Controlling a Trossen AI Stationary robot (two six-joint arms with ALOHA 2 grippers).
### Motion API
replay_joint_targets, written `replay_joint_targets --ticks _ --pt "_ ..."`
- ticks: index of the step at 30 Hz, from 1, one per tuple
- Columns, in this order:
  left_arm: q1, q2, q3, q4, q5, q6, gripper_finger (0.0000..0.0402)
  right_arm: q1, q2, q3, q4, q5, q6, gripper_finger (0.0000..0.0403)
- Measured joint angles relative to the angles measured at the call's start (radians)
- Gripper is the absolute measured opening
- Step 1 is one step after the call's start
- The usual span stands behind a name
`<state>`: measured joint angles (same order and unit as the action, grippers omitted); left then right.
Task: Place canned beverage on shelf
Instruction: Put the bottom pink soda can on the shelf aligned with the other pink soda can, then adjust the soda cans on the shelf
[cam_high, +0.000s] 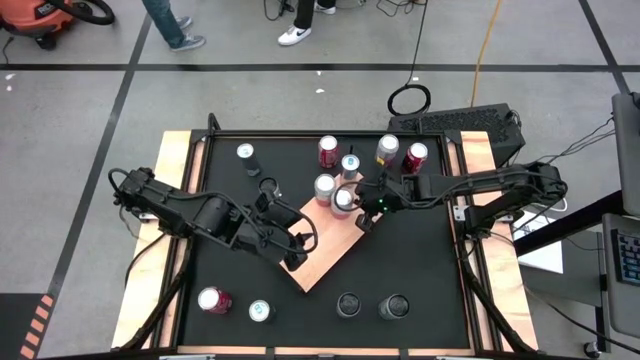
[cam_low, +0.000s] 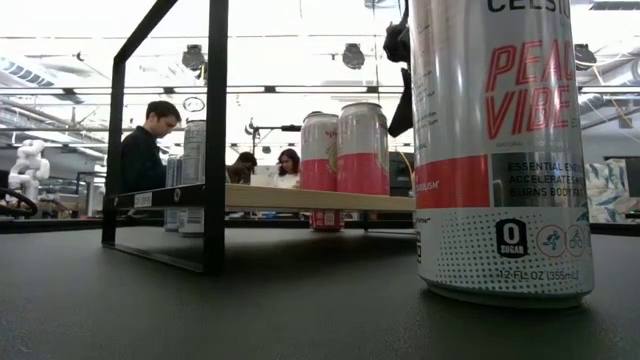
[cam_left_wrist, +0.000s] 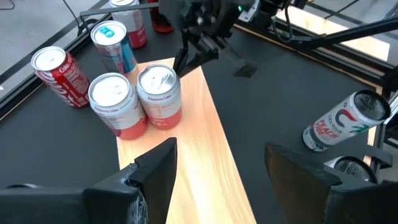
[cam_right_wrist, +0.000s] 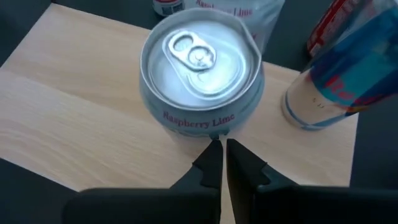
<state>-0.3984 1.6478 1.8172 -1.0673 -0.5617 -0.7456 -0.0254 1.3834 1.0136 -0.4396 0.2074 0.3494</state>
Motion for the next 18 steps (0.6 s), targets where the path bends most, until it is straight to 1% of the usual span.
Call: replay_joint_targets --ticks 4,12,18 --pt "0.004 0.0 0.0 -0.018 0.001 -0.005 0.0239 0.0 0.0 0.042 -0.056 0.001 -0.025 0.0" --pt "0.006 0.0 0.0 -0.027 0.003 -0.006 0.0239 0.0 0.0 0.152 -0.285 0.006 -0.067 0.0" --pt "0.006 0.0 0.001 -0.02 0.004 -0.024 0.0239 -0.016 0.0 0.234 -0.332 0.005 -0.071 0.0"
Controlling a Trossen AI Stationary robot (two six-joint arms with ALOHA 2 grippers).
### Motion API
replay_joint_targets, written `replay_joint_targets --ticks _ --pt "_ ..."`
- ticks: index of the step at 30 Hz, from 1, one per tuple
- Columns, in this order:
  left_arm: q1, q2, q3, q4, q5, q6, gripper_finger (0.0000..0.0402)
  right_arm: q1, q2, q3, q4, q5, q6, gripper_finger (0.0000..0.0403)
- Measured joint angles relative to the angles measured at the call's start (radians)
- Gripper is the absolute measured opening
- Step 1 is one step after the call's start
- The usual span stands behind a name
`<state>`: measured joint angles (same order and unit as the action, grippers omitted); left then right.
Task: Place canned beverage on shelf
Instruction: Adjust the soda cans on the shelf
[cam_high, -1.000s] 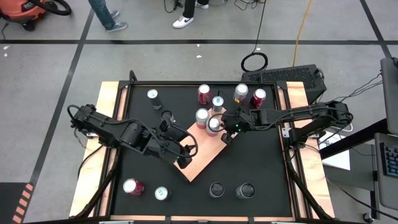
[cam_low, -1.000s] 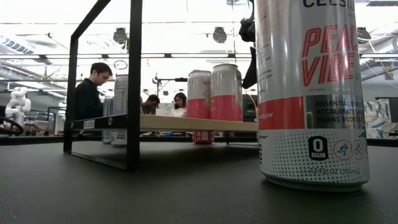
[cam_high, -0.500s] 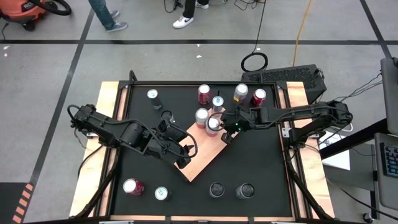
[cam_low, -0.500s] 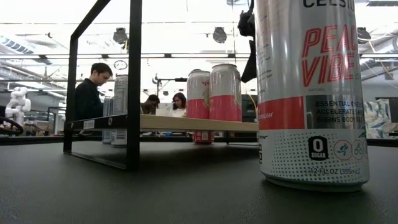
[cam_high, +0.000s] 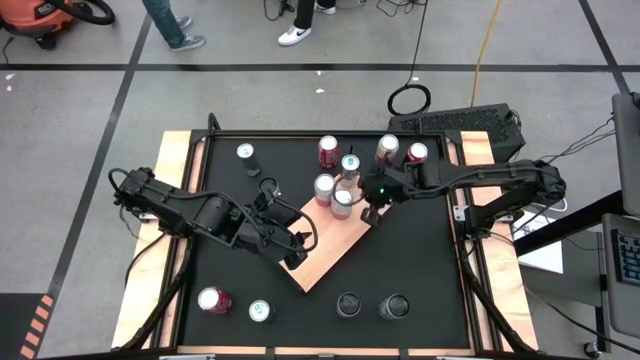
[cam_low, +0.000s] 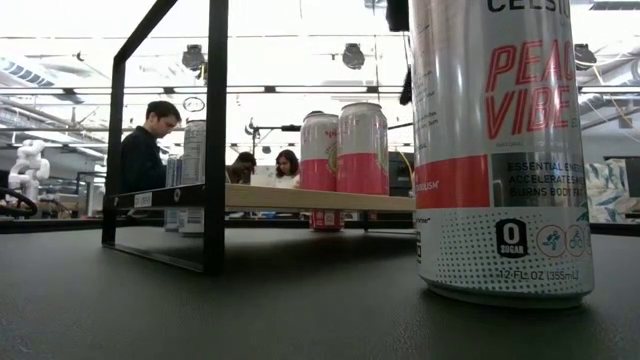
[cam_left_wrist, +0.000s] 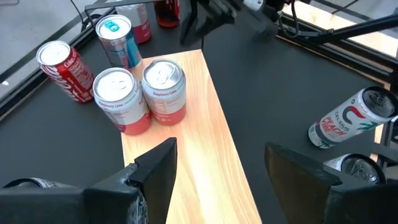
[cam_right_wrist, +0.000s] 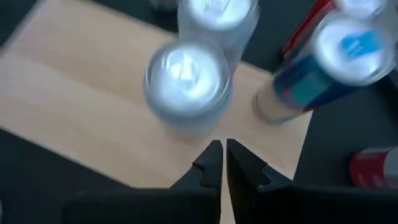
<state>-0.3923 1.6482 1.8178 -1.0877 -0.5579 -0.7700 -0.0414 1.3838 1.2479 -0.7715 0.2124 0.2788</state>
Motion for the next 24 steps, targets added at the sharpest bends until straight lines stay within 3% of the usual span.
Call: replay_joint_targets --ticks 7,9,16,24 --pt "0.0 0.0 0.018 0.006 0.003 -0.01 0.0239 -0.091 0.0 0.174 -0.045 0.018 -0.079 0.0" --pt "0.0 0.0 0.018 0.005 0.003 -0.01 0.0239 -0.141 0.0 0.197 -0.041 -0.02 -0.114 0.0" --pt "0.0 -0.067 0.018 -0.011 -0.029 -0.008 0.0239 -0.282 0.039 0.201 -0.041 -0.124 -0.152 0.0" --pt "0.001 -0.145 0.018 -0.113 -0.114 -0.001 0.0239 -0.308 0.151 0.2 -0.016 -0.192 -0.174 0.0"
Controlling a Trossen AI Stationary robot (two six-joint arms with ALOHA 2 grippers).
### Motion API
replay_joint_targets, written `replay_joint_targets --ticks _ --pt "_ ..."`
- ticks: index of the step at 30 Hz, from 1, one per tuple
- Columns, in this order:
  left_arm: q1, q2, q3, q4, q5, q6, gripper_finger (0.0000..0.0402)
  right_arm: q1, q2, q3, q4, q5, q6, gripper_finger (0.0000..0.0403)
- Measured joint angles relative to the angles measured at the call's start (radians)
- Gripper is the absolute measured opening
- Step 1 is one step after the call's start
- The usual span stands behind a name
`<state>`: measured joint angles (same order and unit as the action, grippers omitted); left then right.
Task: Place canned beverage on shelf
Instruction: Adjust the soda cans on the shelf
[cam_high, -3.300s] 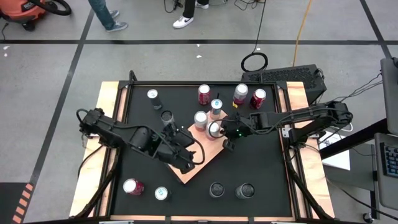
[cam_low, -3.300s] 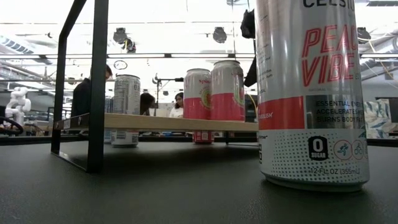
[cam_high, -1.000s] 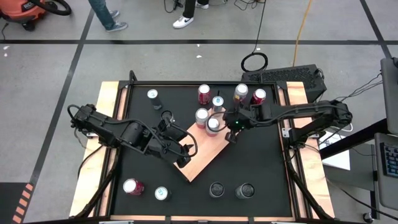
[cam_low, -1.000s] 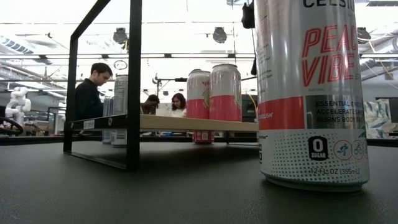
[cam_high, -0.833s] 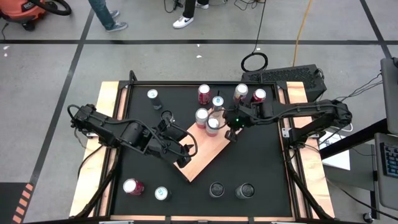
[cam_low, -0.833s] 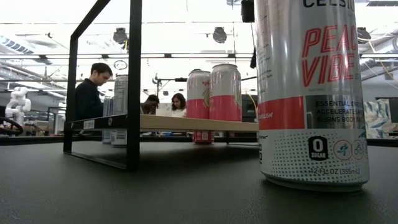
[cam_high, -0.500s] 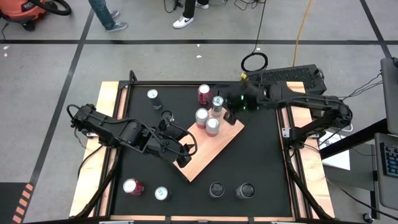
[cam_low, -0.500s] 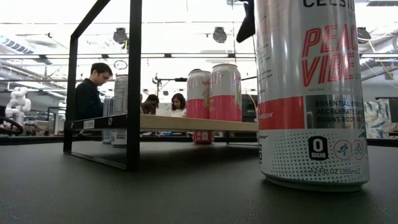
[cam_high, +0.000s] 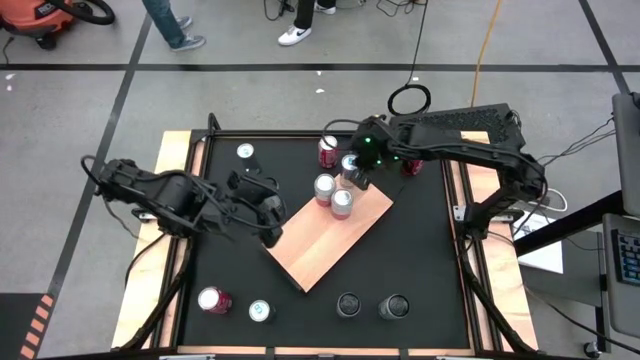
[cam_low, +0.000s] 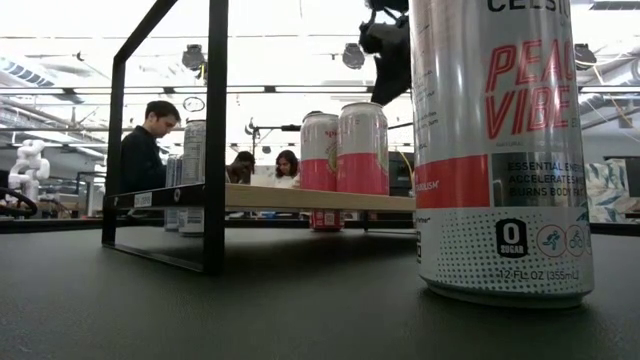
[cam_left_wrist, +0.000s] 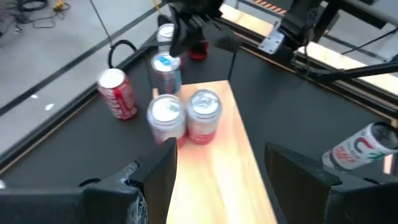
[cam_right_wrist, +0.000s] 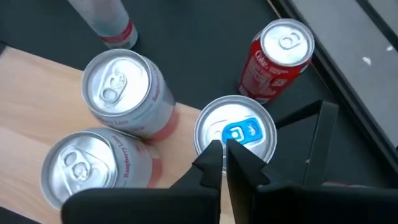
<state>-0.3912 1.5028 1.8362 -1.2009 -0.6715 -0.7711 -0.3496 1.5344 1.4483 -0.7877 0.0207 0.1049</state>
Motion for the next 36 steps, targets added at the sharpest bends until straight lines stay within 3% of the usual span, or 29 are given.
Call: replay_joint_targets --ticks 36 --pt "0.026 -0.011 0.0 -0.042 -0.038 -0.001 0.0239 -0.031 0.036 0.0 0.004 -0.028 -0.073 0.0"
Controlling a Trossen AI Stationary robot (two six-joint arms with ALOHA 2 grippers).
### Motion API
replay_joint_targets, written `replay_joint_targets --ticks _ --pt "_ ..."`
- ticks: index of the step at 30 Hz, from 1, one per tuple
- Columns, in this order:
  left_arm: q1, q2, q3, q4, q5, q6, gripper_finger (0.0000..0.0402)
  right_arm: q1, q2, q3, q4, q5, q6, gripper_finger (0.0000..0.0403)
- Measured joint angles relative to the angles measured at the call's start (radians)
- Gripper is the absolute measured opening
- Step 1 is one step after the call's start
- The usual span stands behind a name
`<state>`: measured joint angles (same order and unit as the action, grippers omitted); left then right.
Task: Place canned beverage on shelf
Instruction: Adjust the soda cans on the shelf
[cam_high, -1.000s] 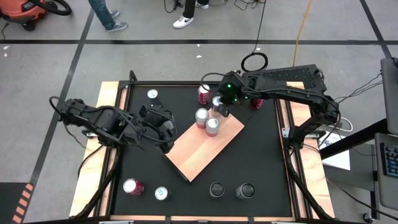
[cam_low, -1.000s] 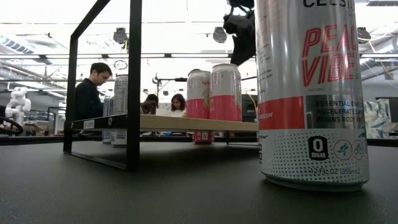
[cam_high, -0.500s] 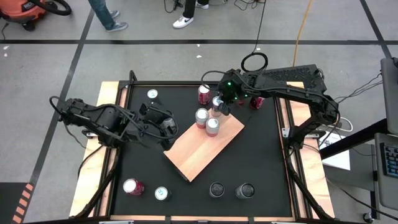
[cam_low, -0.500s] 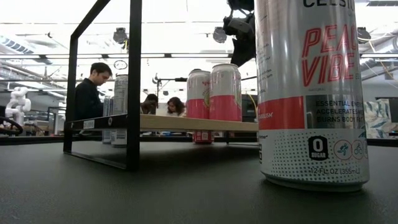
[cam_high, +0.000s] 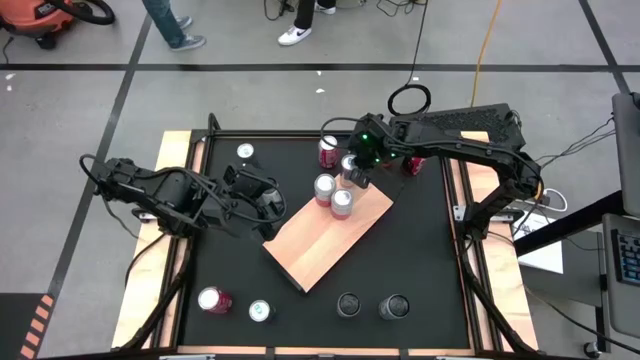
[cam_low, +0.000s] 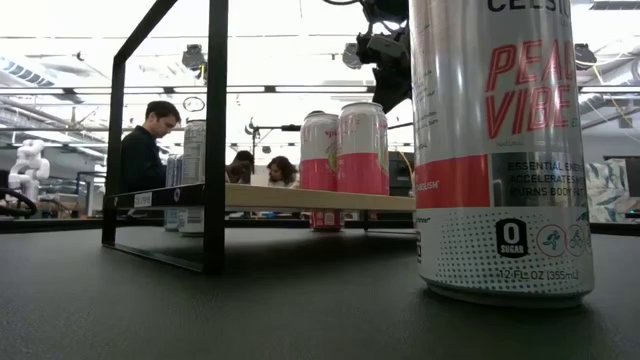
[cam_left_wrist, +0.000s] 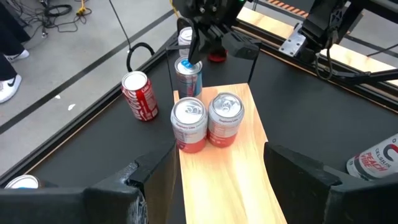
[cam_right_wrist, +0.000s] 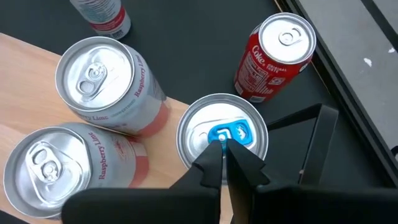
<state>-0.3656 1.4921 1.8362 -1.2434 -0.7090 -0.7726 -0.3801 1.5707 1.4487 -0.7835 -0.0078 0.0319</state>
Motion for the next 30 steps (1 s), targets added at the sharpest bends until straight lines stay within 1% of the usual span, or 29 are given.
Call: replay_joint_targets --ticks 30 --pt "0.0 0.0 0.0 -0.003 -0.003 -0.007 0.0239 0.0 0.029 0.002 0.025 0.003 -0.006 0.0"
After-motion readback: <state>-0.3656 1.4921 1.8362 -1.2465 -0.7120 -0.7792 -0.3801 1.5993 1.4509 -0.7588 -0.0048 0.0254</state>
